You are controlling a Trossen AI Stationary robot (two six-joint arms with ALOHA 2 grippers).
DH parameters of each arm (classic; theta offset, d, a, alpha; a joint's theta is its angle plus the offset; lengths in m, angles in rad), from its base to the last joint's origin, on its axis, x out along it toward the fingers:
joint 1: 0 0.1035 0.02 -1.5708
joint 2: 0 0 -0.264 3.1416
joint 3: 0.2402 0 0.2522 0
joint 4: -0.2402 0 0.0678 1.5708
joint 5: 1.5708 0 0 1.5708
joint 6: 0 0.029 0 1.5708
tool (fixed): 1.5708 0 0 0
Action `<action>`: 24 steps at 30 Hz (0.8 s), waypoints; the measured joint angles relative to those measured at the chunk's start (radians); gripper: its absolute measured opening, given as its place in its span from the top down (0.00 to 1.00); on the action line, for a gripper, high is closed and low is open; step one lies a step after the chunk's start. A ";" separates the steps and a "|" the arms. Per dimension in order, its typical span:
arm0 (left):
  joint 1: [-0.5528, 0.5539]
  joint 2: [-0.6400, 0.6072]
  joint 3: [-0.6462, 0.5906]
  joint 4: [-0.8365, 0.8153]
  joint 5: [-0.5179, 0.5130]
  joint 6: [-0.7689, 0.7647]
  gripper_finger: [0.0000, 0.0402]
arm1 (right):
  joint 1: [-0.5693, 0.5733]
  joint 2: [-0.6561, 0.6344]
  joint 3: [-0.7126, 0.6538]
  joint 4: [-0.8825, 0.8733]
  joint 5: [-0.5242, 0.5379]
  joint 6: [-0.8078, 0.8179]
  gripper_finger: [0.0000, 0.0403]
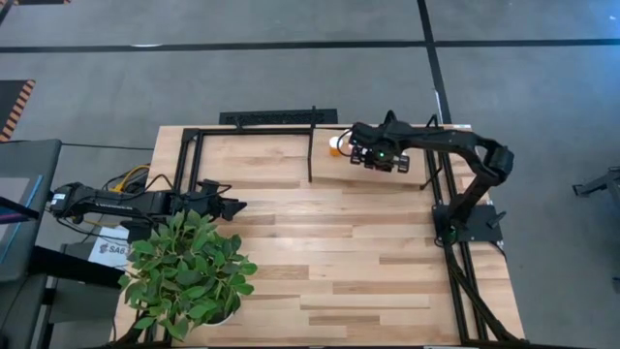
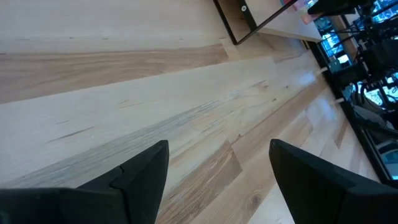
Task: Pick and place medicine bottles onto shelf by color
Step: Put the pink pill bottle on the shelf
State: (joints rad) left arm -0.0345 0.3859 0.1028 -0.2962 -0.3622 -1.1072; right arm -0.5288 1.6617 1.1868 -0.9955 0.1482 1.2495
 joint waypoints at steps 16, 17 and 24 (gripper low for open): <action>0.000 0.000 0.000 0.000 0.000 0.000 0.34 | 0.009 0.055 0.005 0.012 0.015 0.007 0.72; 0.000 0.000 0.000 0.000 0.001 0.000 0.34 | 0.009 0.055 0.004 0.013 0.014 0.007 0.72; 0.000 0.000 0.000 0.000 0.003 0.000 0.34 | 0.011 0.060 0.000 0.020 0.007 0.007 0.64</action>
State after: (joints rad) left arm -0.0345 0.3859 0.1028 -0.2962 -0.3595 -1.1072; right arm -0.5183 1.7215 1.1870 -0.9751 0.1553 1.2569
